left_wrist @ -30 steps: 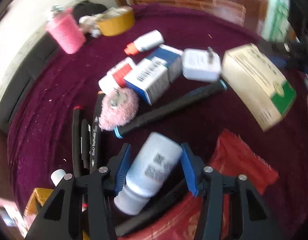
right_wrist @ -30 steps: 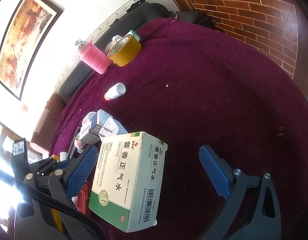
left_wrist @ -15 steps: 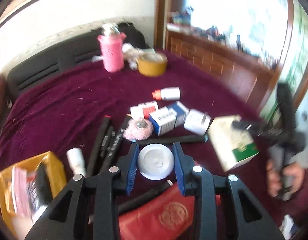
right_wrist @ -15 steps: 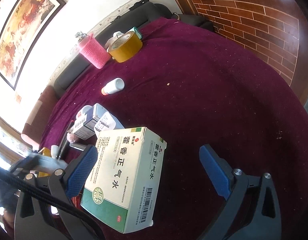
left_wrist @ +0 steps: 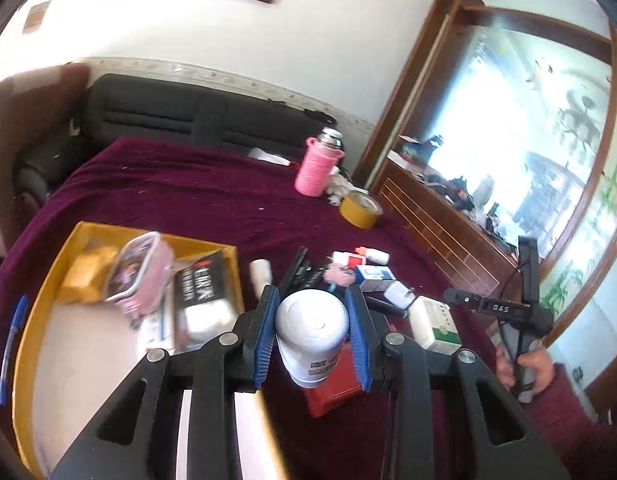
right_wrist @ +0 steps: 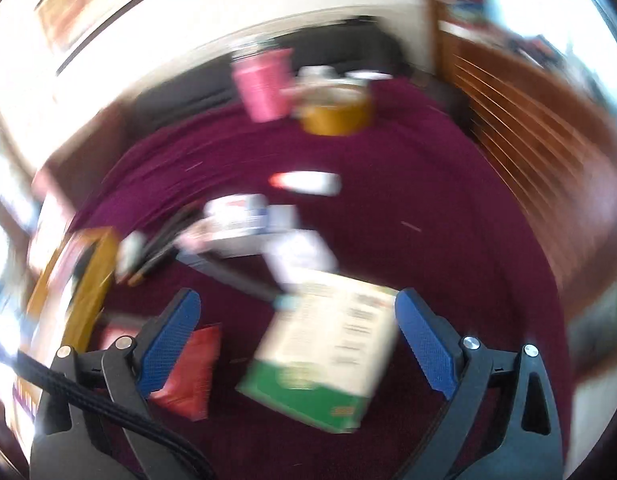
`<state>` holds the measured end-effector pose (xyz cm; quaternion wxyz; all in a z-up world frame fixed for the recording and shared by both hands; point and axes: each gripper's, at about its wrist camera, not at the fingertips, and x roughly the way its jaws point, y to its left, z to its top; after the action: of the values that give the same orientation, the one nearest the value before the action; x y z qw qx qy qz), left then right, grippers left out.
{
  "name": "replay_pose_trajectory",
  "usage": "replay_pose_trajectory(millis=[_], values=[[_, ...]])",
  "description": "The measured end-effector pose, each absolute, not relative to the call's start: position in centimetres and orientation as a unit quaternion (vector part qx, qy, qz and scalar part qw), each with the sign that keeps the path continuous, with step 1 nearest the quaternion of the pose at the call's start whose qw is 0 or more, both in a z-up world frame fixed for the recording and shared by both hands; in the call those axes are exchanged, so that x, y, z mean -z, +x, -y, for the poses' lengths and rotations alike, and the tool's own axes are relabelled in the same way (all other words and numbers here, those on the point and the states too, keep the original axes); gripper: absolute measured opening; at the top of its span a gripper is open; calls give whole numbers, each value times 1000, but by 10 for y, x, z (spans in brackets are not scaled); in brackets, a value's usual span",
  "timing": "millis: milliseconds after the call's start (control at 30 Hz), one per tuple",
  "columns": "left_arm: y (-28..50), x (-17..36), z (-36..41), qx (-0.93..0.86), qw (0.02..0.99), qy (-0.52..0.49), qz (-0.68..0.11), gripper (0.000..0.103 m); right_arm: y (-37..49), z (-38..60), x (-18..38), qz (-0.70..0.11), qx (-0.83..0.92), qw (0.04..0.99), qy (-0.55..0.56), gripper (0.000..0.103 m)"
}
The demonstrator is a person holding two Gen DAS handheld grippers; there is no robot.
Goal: Organize objects
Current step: 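Carry the white bottle toward the tray while the right gripper grasps a black marker, then release the white bottle and the black marker into the tray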
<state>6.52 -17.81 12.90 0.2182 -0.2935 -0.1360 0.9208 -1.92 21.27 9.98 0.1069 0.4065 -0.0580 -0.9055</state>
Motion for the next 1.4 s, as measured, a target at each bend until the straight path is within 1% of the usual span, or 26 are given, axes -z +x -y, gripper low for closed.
replay_pose_trajectory(millis=[100,133,167,200,233,267,333,367,433,533,600,667,833,1033,1267,1400], values=[[71,-120,198,-920,207,-289,166,29,-43,-154,-100,-33,876,169,451,97],[73,-116,206,-919,203,-288,177,29,-48,-143,-96,-52,871,170,458,89],[75,-113,214,-918,199,-288,185,29,-58,-128,-88,-84,862,168,470,74],[78,-111,220,-917,197,-290,190,29,-67,-117,-80,-103,853,168,482,66],[79,-110,226,-917,194,-291,194,29,-76,-109,-69,-121,843,164,498,55],[81,-108,233,-917,187,-293,195,29,-87,-102,-57,-136,833,155,513,48],[86,-105,246,-919,175,-293,197,29,-104,-96,-39,-156,821,139,531,43],[91,-102,253,-920,169,-293,199,29,-109,-96,-34,-162,821,132,532,43],[94,-98,263,-921,159,-293,201,29,-118,-96,-26,-158,817,135,538,40],[95,-93,275,-924,138,-292,203,29,-122,-101,-28,-108,812,154,552,25],[96,-89,284,-923,130,-293,211,29,-118,-106,-28,-91,810,159,557,21],[97,-84,293,-922,126,-294,220,29,-114,-116,-30,-50,807,168,564,14],[102,-83,297,-922,119,-291,224,29,-97,-144,-39,35,817,172,549,14],[114,-92,299,-927,112,-280,224,29,-65,-157,-81,82,852,184,483,14],[125,-102,299,-932,105,-273,216,29,-35,-137,-142,87,881,228,405,14],[127,-105,300,-934,98,-277,201,29,-21,-107,-162,79,874,274,393,14]])
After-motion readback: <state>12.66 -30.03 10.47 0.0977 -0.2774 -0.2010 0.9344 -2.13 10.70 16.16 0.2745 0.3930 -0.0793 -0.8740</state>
